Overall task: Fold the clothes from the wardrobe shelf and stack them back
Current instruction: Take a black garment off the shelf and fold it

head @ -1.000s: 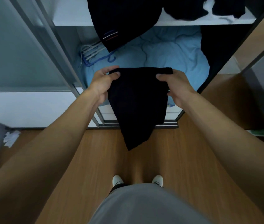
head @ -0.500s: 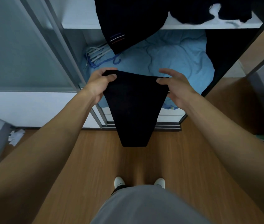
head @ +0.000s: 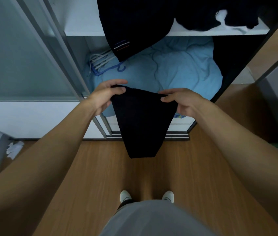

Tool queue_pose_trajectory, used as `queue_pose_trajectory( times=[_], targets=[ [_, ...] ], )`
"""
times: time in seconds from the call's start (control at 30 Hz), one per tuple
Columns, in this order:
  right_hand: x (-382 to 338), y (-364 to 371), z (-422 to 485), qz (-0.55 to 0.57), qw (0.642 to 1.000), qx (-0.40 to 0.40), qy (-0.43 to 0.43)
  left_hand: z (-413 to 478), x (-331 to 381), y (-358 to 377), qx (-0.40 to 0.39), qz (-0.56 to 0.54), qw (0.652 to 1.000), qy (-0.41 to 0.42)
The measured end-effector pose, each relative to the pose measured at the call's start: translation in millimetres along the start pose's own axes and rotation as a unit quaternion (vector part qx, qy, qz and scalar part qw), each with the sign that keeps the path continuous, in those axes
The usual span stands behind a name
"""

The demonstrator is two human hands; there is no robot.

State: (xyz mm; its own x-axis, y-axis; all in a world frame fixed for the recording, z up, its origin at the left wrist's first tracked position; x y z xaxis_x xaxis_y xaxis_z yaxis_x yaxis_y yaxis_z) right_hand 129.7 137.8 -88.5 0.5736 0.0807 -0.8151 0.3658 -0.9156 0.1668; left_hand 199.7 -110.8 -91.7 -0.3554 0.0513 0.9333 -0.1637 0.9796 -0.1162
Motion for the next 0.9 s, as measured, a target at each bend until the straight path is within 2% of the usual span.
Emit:
queue_pose_trajectory(
  times=[0.07,0.13,0.2,0.23,0.3,0.37,0.47,0.57,0.67,0.77,0.9],
  targets=[
    [1,-2,-2,0.016,1.000,-0.002,0.009,-2,-3,-1,-0.027,-0.008,1.000,0.006],
    [4,-2,-4,0.008,1.000,-0.007,-0.005,-1,-4,0,-0.048,0.039,0.998,-0.001],
    [8,-1,-5,-0.050,0.998,-0.031,-0.030,0,-3,0,-0.059,0.119,0.991,-0.016],
    [10,1,-6,-0.119,0.991,-0.040,-0.045,0,-2,0,-0.061,0.169,0.983,-0.022],
    [12,6,-9,-0.295,0.952,-0.031,-0.076,1,0,3,-0.059,0.273,0.960,-0.027],
    [14,13,-10,-0.405,0.909,-0.003,-0.100,1,2,9,-0.056,0.342,0.938,-0.020],
    [13,16,-11,-0.487,0.861,0.049,-0.140,2,2,18,-0.055,0.405,0.913,0.004],
    [10,14,-14,-0.513,0.841,0.070,-0.157,2,1,21,-0.026,0.443,0.896,0.037],
    [2,8,-12,-0.515,0.839,0.086,-0.155,4,2,24,0.025,0.432,0.900,0.060],
    [-7,3,-10,-0.479,0.860,0.088,-0.148,3,8,23,0.064,0.411,0.905,0.090],
    [-20,-4,-11,-0.399,0.898,0.075,-0.171,-4,11,17,0.054,0.268,0.946,0.172]
  ],
)
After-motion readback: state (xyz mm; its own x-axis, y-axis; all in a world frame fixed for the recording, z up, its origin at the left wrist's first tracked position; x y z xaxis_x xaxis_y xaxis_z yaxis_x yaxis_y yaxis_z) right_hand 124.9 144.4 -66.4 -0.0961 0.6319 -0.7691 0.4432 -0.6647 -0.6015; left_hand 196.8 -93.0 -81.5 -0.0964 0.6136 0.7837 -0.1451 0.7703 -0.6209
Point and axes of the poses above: each hand's wrist, its own z-axis towards the middle knuckle, its own y-axis out of the palm, x = y × z, the point moved 3 cm from there along z, towards the middle knuckle, and after that the axes turned 5 degrees about z, right-handed, at the moved point
